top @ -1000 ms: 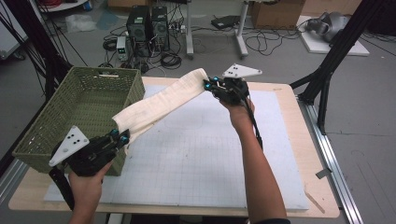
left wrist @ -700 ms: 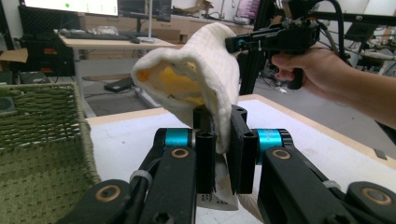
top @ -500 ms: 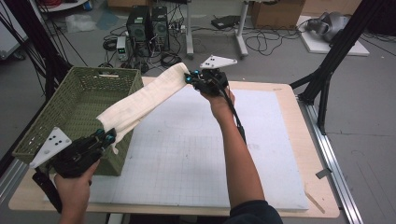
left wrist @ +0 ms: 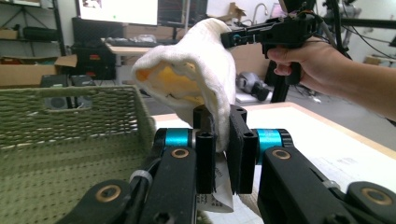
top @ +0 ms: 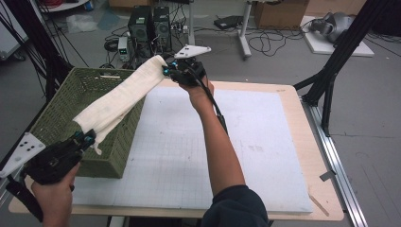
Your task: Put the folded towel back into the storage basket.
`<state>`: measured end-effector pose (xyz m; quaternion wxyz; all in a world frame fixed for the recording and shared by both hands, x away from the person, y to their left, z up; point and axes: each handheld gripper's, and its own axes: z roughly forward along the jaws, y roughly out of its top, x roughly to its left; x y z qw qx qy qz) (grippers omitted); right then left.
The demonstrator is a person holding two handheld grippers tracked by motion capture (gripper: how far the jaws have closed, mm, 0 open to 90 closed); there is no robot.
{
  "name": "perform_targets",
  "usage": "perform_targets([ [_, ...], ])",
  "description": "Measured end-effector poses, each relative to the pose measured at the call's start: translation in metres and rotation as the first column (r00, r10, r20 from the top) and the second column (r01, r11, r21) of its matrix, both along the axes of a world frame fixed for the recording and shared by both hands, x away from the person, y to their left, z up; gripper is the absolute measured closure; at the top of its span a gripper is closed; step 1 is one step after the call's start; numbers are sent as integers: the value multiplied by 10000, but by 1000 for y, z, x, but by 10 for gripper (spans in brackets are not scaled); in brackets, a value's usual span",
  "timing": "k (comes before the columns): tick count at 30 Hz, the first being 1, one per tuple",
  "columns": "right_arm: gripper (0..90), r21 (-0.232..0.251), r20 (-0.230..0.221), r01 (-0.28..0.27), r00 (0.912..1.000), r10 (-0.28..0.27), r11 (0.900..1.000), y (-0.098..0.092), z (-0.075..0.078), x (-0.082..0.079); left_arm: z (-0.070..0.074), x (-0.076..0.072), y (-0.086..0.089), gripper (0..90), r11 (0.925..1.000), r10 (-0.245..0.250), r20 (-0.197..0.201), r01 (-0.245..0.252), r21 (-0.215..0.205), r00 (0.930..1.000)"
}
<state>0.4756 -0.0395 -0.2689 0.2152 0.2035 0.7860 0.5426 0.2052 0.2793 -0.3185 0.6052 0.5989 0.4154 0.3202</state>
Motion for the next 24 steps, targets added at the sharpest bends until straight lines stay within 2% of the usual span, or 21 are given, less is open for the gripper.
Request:
perform_targets([
  [6, 821, -165, -61, -217, 9997, 216, 9996, 31, 2, 10, 0, -4, 14, 826, 9987, 510, -16, -510, 84, 9987],
  [11, 821, -268, -66, -489, 9988, 488, 9984, 55, 2, 17, -3, -6, 26, 825, 9955, 951, -145, -951, -42, 9954],
  [17, 821, -308, -137, -573, 9983, 569, 9979, 77, -5, 24, -6, -10, 39, 829, 9895, 1443, -319, -1440, 123, 9890],
  [20, 821, -353, -231, -672, 9975, 664, 9971, 86, -8, 27, -7, -11, 44, 838, 9871, 1599, -358, -1598, 58, 9865],
  [24, 821, -454, -270, -818, 9964, 807, 9956, 98, -10, 30, -11, -11, 47, 848, 9847, 1739, -478, -1732, 171, 9836],
])
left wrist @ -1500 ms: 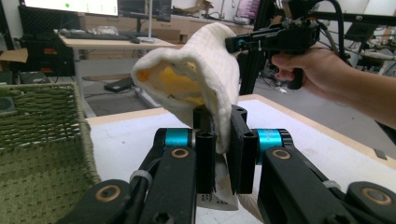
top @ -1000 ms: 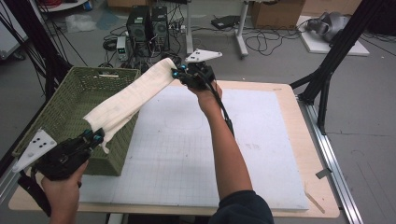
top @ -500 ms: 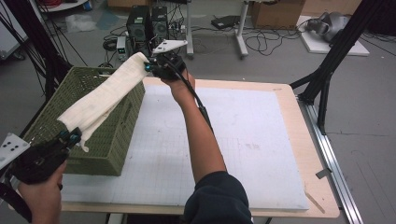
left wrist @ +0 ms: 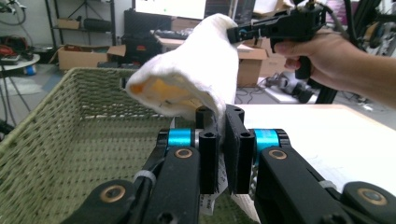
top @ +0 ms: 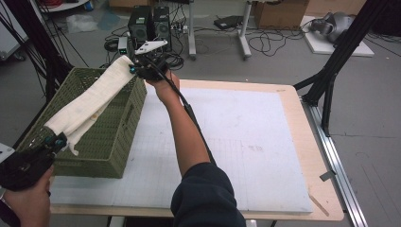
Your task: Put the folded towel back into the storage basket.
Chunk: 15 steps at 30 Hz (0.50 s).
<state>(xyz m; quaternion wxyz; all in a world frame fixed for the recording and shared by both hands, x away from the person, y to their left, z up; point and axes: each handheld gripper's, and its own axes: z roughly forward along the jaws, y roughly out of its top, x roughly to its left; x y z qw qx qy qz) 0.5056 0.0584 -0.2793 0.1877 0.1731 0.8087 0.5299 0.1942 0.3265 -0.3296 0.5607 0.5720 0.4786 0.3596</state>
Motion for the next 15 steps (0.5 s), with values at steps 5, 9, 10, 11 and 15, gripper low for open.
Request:
perform_targets([
  [5, 821, 12, -22, -162, 9999, 162, 9999, 11, 0, 1, -1, -3, 8, 854, 9996, 296, -34, -296, 31, 9996],
  [9, 821, -30, -5, -290, 9996, 290, 9996, 25, -1, 1, -1, -7, 14, 855, 9986, 524, -40, -524, 2, 9986],
  [10, 821, -37, -12, -314, 9995, 314, 9995, 28, -2, 1, -2, -8, 15, 855, 9981, 621, -45, -621, 9, 9981],
  [11, 821, -67, -3, -352, 9994, 352, 9994, 33, -3, 1, -2, -8, 15, 855, 9975, 699, -56, -699, 25, 9975],
  [15, 821, -134, -58, -402, 9992, 401, 9991, 47, -6, 2, -3, -9, 20, 855, 9949, 1005, -193, -1004, 52, 9948],
])
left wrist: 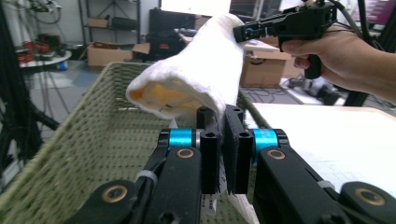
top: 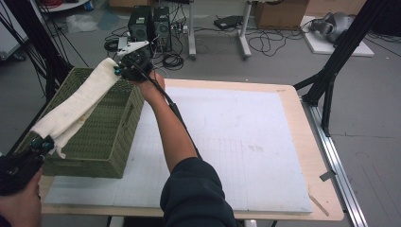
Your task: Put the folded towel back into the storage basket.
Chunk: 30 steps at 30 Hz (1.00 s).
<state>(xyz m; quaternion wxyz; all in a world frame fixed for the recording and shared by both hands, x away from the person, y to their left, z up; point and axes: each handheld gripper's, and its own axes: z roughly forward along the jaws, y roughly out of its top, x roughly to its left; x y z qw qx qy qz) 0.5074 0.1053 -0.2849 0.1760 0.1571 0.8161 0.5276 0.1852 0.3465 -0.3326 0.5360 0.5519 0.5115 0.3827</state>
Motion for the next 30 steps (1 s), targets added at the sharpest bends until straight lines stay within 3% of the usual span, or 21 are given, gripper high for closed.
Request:
perform_targets([
  [2, 814, -41, 46, 29, 10000, -28, 10000, 8, -3, 0, -3, 4, 2, 844, 9999, 151, -483, -148, 46, 9987],
  [3, 774, -154, -24, 104, 9999, -104, 9998, 11, -5, 0, -6, 8, 2, 784, 9989, 458, -799, -457, 36, 9957],
  [4, 643, -309, -185, 175, 9997, -181, 9994, 15, -9, 0, -7, 9, 2, 592, 9983, 579, -890, -584, -31, 9943],
  [5, 571, -353, -271, 197, 9994, -206, 9992, 17, -10, -1, -9, 10, 3, 521, 9971, 716, -949, -738, -193, 9929],
  [8, 526, -391, -439, 95, 9990, -112, 9992, 17, -15, -3, -7, 9, 2, 462, 9968, 756, -699, -773, -218, 9947],
  [13, 493, -120, -521, 301, 9982, -307, 9995, -2, -10, -3, -3, 9, -2, 413, 9975, 698, -399, -700, -33, 9968],
  [18, 464, 28, -533, 603, 9968, -601, 9982, -29, -2, -4, -4, 13, -7, 365, 9992, 147, -254, -156, -360, 9996],
  [22, 446, -222, -794, 341, 9962, -357, 9992, -51, 5, -9, -2, 19, -18, 307, 9955, -437, -517, 391, -859, 9977],
  [24, 399, -265, -908, 275, 9954, -298, 9993, -63, 10, -12, -1, 23, -25, 223, 9931, -648, -579, 587, -1010, 9962],
  [27, 328, -132, -1033, 342, 9940, -354, 9993, -80, 17, -17, -1, 26, -34, 205, 9849, -1214, -570, 1132, -1309, 9910],
  [30, 214, -236, -1196, 552, 9911, -576, 9982, -95, 21, -23, 0, 28, -42, 204, 9803, -1569, -497, 1494, -1290, 9864],
])
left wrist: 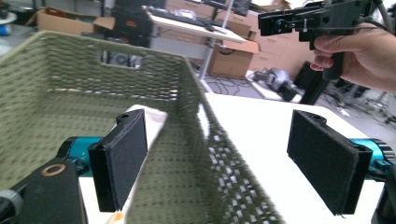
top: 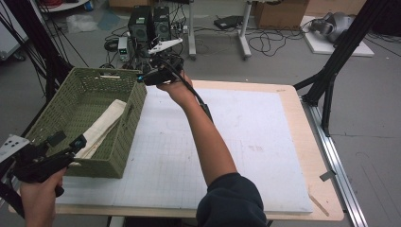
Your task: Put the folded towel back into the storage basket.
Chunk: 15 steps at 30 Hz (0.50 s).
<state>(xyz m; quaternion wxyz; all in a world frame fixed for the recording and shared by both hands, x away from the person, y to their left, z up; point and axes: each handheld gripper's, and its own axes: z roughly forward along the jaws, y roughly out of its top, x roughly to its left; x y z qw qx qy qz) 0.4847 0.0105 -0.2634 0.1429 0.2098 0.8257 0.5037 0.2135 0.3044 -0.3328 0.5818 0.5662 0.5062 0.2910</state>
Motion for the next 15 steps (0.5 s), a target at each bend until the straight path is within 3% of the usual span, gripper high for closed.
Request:
perform_targets([
  [4, 207, -93, 101, 112, 9999, -111, 9999, -21, 3, -10, 2, 3, -12, 205, 9976, -688, 68, 688, 11, 9976],
  [7, 206, -190, 208, 230, 9995, -226, 9996, -40, 6, -21, 2, 5, -23, 205, 9907, -1349, 199, 1352, -152, 9907],
  [15, 188, 16, 469, 788, 9958, -787, 9969, -106, 9, -52, 2, 11, -52, 194, 9710, -2376, 459, 2385, -152, 9703],
])
